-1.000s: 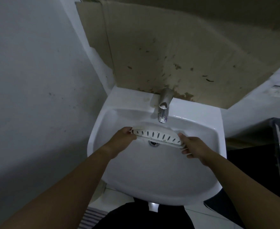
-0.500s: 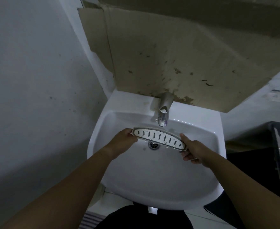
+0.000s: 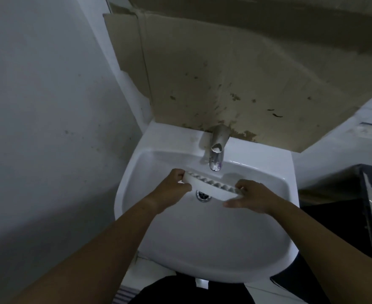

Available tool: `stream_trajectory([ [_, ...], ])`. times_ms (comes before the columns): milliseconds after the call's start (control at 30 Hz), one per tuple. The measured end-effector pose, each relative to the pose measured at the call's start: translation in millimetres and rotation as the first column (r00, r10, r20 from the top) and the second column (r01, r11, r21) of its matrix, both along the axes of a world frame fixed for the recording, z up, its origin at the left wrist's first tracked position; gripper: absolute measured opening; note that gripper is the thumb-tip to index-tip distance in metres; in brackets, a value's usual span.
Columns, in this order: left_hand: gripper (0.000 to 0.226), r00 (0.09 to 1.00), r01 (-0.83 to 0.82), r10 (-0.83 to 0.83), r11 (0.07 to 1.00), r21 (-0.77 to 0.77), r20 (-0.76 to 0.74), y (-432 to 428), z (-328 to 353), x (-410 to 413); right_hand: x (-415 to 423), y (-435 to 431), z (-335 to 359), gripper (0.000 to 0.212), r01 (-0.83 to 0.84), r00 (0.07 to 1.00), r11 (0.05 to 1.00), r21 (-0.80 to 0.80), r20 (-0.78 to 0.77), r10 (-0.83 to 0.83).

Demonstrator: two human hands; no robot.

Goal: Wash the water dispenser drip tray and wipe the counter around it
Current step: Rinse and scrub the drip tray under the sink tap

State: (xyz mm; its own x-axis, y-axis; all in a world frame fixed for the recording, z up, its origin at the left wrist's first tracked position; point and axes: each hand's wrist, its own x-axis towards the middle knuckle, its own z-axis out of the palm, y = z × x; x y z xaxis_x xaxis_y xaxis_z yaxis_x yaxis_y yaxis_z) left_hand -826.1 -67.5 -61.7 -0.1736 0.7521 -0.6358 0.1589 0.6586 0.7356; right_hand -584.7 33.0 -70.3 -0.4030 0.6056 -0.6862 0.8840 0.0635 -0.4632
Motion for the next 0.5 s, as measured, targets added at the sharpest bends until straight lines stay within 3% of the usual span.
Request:
stream_trajectory([
  [67, 0.047, 1.000, -0.002, 0.002, 1.000, 0.020, 0.000, 4, 2, 3, -7, 4, 0, 0.059, -0.086, 0.996, 0.995, 0.058, 0.039, 0.084],
  [167, 0.047, 1.000, 0.005, -0.005, 1.000, 0.030, -0.004, 10, 5, 5, -12, 7, -1, 0.054, -0.080, 0.997, 0.992, 0.094, 0.021, 0.078],
  [267, 0.051, 0.997, 0.082, -0.082, 0.997, -0.015, 0.001, 11, 3, 5, -13, 10, -1, 0.080, -0.119, 0.993, 0.981, 0.156, 0.025, 0.117],
  [333, 0.052, 0.988, 0.150, -0.151, 0.988, -0.040, -0.029, 10, 2, 8, -13, 12, -1, 0.073, -0.186, 0.982, 0.947, 0.263, 0.075, 0.172],
  [433, 0.065, 0.946, 0.260, -0.254, 0.966, 0.002, -0.203, 15, 9, 9, -11, 16, 0, 0.060, -0.254, 0.966, 0.859, 0.445, 0.164, 0.200],
  [500, 0.069, 0.917, 0.264, -0.205, 0.954, 0.138, -0.342, 26, 21, 6, -10, 16, -1, 0.063, -0.270, 0.961, 0.828, 0.491, 0.187, 0.202],
])
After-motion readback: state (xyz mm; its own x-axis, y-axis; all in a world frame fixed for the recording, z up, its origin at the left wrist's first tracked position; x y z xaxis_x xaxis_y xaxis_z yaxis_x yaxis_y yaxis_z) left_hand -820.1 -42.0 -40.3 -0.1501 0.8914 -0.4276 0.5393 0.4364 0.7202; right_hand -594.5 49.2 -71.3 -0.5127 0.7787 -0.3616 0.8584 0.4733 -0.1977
